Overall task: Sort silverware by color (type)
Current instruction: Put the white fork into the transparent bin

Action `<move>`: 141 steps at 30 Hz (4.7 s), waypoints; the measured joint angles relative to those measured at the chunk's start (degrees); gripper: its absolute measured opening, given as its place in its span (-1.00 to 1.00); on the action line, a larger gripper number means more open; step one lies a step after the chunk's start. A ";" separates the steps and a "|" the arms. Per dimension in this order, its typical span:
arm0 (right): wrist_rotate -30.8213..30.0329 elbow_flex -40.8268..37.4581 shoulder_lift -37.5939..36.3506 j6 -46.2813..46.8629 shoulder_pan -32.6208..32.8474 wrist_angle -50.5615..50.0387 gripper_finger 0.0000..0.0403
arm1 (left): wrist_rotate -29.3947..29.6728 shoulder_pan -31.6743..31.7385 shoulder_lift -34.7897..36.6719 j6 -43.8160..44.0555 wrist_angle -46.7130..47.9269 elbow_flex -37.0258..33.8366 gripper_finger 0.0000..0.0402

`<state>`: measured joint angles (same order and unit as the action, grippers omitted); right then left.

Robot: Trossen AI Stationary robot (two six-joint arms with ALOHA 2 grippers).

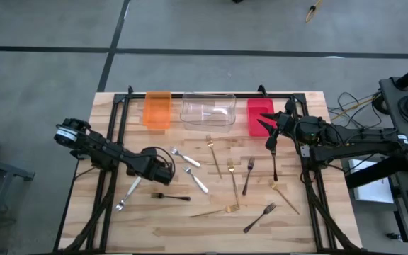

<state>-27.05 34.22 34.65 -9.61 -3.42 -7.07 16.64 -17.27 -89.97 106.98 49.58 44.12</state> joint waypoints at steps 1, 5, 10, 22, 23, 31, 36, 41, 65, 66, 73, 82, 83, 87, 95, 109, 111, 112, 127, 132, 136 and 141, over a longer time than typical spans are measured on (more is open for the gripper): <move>0.00 0.00 0.00 0.00 0.01 0.00 -0.50 | 0.39 0.18 0.02 -0.01 0.01 -0.02 0.09; 0.00 0.00 0.00 0.02 0.00 0.00 -0.50 | 0.80 0.61 0.02 0.02 -0.05 -0.58 0.05; 0.00 0.00 0.00 0.04 0.02 -0.02 -0.50 | 1.24 0.60 0.17 0.54 -2.81 -2.80 0.04; 0.00 0.00 0.00 0.13 0.02 -0.04 -0.50 | 1.46 0.58 0.23 1.00 -4.52 -3.91 0.01; 0.00 0.00 0.00 0.13 0.00 -0.04 -0.50 | 1.42 0.58 0.22 1.00 -4.54 -3.93 -0.01; 0.00 0.00 0.00 0.07 0.00 -0.04 -0.50 | 1.34 0.63 0.15 1.27 -5.07 -3.98 -0.31; 0.00 0.00 0.00 0.02 0.02 -0.04 -0.50 | 1.30 0.67 0.11 1.61 -5.13 -4.00 -0.54; 0.00 0.00 -0.01 0.02 0.02 -0.05 -0.50 | 1.44 0.67 0.11 1.81 -5.09 -4.00 -0.75; 0.02 0.00 -0.01 0.00 0.01 -0.09 -0.50 | -1.57 0.61 3.04 -7.58 10.38 4.72 -0.88; 0.02 0.00 0.00 0.00 0.00 -0.09 -0.50 | -1.53 0.61 3.35 -8.03 11.08 5.34 -0.88; 0.02 0.00 0.00 0.00 0.02 -0.07 -0.50 | 2.04 0.61 3.77 -18.81 13.44 11.85 -0.88; 0.00 0.00 -0.02 -0.02 0.02 -0.04 -0.50 | 9.80 1.03 3.15 -31.97 13.46 22.20 -0.88; 0.00 0.00 -0.02 -0.02 0.02 -0.07 -0.50 | 10.70 1.17 3.15 -33.09 13.30 23.22 -0.88; 0.02 0.00 0.00 -0.02 0.01 -0.04 -0.50 | 13.38 2.25 3.15 -38.40 13.32 26.78 -0.88; 0.02 0.00 -0.02 -0.02 0.02 -0.04 -0.50 | 15.13 6.71 3.13 -49.90 12.73 31.39 -0.88; 0.00 0.00 0.00 -0.42 0.00 -0.04 -0.50 | 13.69 21.93 3.13 -86.07 1.10 37.72 -0.88; 0.00 0.00 -0.02 -0.44 0.00 -0.04 -0.50 | 11.74 24.60 3.13 -91.41 -2.16 37.87 -0.88; 0.00 0.00 0.00 -0.47 0.01 -0.04 -0.50 | 10.92 25.86 3.13 -93.85 -3.86 38.01 -0.88; 0.00 -0.02 0.02 0.36 0.02 -0.05 -0.50 | -1.21 38.44 0.32 -120.87 -23.31 38.47 -0.88; -0.01 -0.02 0.02 1.35 0.00 0.65 -0.50 | -1.22 39.84 -1.97 -125.53 -24.63 38.49 -0.88; -0.04 -0.02 0.04 3.45 0.00 3.25 -0.50 | -1.26 40.63 -3.78 -128.04 -24.58 38.71 -0.88; -0.03 -0.02 0.22 -0.97 0.02 9.49 -0.50 | -1.29 41.13 -5.67 -132.12 -24.04 39.64 -0.88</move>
<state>-27.08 34.20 34.88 -10.58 -3.40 2.42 15.35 23.86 -95.64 -25.14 25.54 83.76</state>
